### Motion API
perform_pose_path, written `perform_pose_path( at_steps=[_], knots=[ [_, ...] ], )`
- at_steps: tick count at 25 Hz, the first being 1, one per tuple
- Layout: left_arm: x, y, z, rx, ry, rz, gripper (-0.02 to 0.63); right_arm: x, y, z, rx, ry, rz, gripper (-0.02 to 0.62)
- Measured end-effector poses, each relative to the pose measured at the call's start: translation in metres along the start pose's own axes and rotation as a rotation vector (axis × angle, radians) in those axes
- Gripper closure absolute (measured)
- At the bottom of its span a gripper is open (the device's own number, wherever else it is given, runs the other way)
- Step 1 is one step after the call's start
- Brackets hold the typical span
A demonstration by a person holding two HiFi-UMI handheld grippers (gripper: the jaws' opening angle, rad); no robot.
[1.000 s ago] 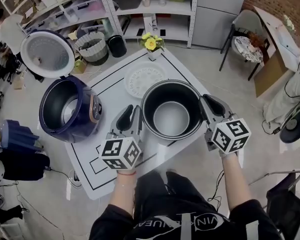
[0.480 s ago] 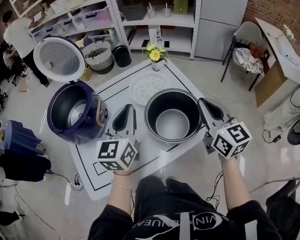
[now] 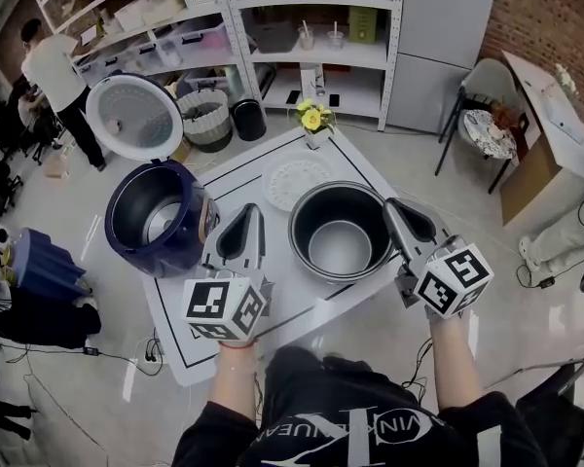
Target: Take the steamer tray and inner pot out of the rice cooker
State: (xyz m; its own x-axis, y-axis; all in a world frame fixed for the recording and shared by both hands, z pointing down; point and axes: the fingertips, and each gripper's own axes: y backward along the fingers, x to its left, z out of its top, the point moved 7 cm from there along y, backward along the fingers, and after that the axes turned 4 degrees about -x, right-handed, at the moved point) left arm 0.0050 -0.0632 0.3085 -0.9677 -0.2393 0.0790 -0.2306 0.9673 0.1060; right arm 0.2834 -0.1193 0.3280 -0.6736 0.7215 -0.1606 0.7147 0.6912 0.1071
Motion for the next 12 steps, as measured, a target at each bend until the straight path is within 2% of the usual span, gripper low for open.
perform_pose_path(
  at_steps=[7, 12],
  knots=[
    [-0.006, 0.009, 0.019, -0.022, -0.041, 0.021, 0.588, 0.011, 0.001, 0.014, 0.006, 0.026, 0.043, 0.597],
    [-0.007, 0.017, 0.022, -0.020, -0.040, 0.025, 0.588, 0.017, 0.004, 0.019, 0.002, 0.023, 0.056, 0.597]
  ],
)
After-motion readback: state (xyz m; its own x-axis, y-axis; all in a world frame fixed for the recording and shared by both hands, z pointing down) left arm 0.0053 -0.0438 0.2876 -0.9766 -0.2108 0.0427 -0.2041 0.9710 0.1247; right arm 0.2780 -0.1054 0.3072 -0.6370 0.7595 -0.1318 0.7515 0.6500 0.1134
